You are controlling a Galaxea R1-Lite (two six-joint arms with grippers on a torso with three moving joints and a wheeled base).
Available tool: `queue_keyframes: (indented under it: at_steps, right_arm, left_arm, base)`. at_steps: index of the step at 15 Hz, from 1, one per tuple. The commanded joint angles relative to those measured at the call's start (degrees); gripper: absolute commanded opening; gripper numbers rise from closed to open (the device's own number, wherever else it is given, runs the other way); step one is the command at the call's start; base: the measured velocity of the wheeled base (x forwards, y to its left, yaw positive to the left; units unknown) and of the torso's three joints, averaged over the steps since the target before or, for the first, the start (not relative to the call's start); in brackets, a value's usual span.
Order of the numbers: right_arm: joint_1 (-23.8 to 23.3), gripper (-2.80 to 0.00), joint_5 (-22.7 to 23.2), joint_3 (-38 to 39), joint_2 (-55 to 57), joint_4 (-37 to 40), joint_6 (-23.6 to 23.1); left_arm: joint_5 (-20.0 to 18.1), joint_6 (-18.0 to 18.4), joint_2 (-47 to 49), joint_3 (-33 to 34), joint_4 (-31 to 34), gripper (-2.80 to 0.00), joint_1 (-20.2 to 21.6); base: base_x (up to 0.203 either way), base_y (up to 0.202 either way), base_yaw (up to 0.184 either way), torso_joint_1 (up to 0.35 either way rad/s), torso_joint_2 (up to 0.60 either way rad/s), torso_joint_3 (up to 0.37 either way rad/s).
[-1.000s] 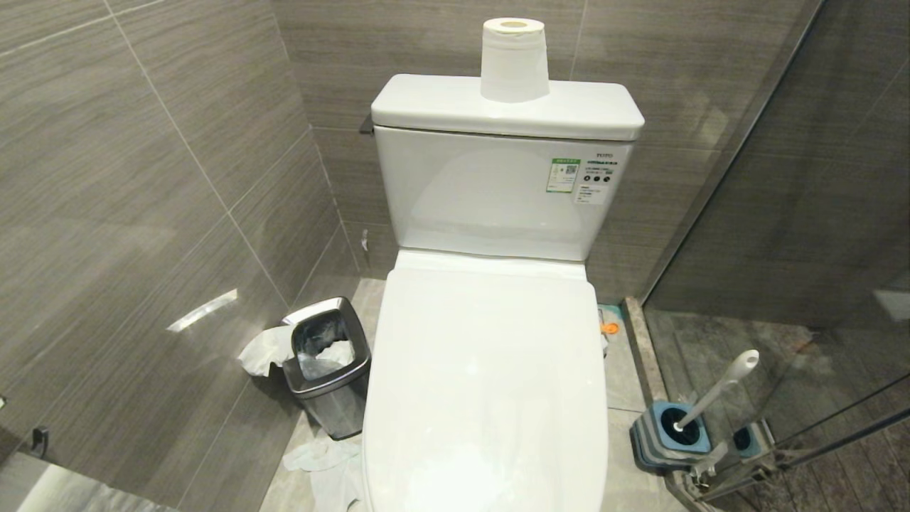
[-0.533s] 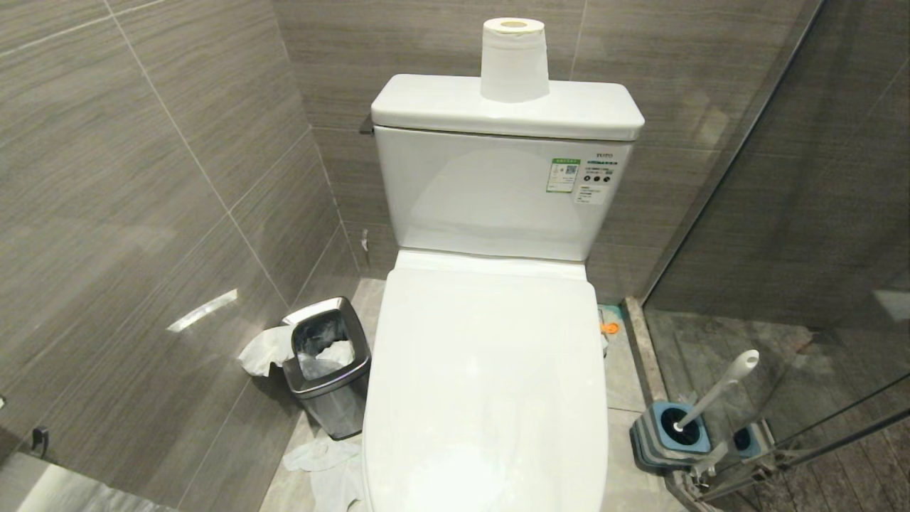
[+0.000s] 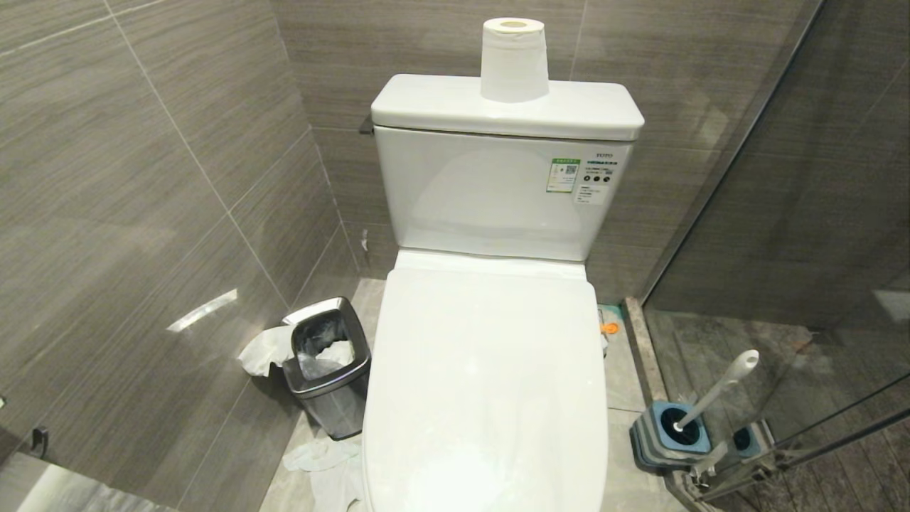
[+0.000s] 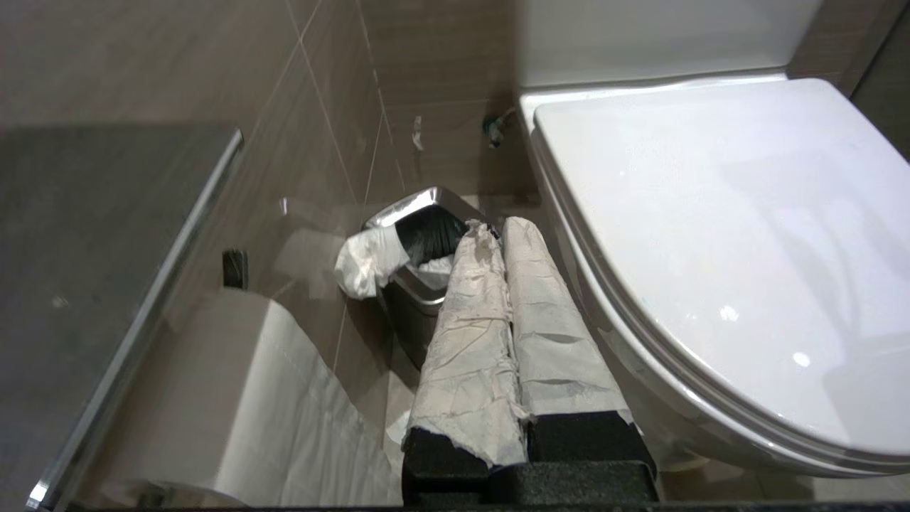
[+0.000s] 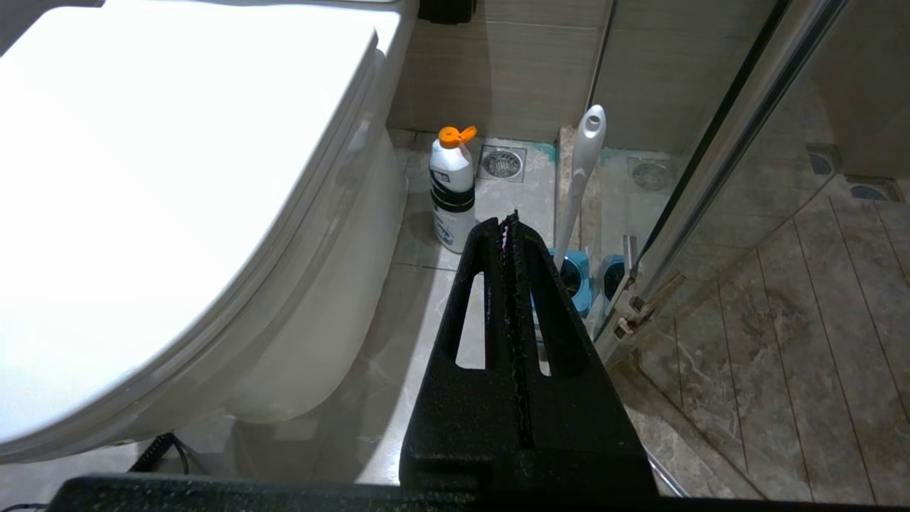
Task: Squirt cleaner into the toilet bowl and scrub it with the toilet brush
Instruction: Use the left hand to lift the toilet lid slightly
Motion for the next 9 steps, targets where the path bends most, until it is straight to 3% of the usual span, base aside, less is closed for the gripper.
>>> queue_keyframes:
  at_steps: [1, 9]
  right_arm:
    - [0.01, -2.8, -0.02, -0.04, 0.02, -0.01, -0.01]
    - [0.01, -2.8, -0.02, 0.05, 0.02, -0.01, -0.01]
  left_arm:
    - [-1.71, 0.99, 1.45, -4.2, 1.77, -2.8, 0.02]
    - [-2.93, 3.63, 16.61, -14.63, 4.04, -2.8, 1.24]
  base:
    - [0.0, 0.0, 0.0, 0.0, 0.0, 0.0]
    - [0.0, 0.0, 0.0, 0.0, 0.0, 0.0]
